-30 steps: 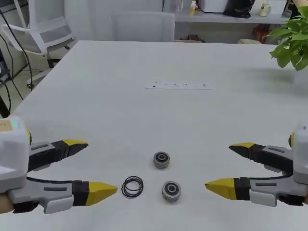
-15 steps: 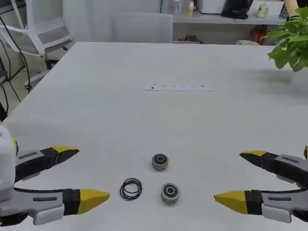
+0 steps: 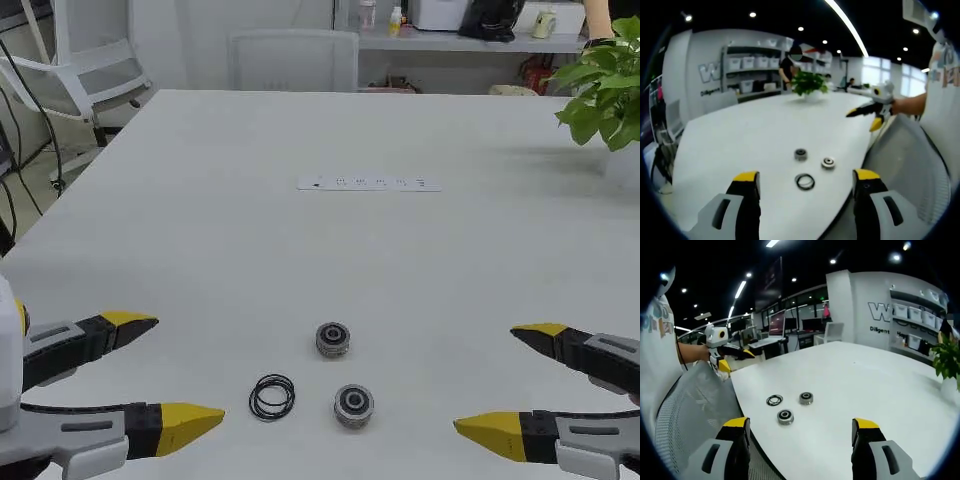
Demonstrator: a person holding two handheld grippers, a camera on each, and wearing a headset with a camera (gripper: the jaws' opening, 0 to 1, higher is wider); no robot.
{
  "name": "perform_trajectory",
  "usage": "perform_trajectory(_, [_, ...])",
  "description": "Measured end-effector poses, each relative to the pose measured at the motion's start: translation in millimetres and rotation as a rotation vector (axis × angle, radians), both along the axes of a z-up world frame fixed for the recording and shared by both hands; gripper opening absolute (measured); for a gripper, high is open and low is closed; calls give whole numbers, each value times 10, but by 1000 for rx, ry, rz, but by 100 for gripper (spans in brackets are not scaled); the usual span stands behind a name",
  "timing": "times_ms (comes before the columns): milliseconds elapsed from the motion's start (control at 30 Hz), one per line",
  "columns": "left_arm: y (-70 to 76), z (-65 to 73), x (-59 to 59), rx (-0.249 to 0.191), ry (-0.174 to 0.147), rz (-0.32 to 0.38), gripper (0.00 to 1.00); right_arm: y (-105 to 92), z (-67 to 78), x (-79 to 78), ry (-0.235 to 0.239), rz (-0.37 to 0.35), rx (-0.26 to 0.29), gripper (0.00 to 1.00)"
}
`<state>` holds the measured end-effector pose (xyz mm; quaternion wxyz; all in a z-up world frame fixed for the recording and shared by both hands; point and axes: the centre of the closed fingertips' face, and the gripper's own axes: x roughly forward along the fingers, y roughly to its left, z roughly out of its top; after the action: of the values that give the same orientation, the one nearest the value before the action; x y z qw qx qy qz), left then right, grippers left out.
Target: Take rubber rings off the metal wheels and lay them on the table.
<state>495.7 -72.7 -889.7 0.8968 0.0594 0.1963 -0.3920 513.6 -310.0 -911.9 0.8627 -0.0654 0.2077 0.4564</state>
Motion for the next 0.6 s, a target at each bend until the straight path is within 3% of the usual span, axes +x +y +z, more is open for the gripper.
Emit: perform_trajectory(600, [56,40,-4,-9,-4,28,76,23,17,-12,-1,9,2,83])
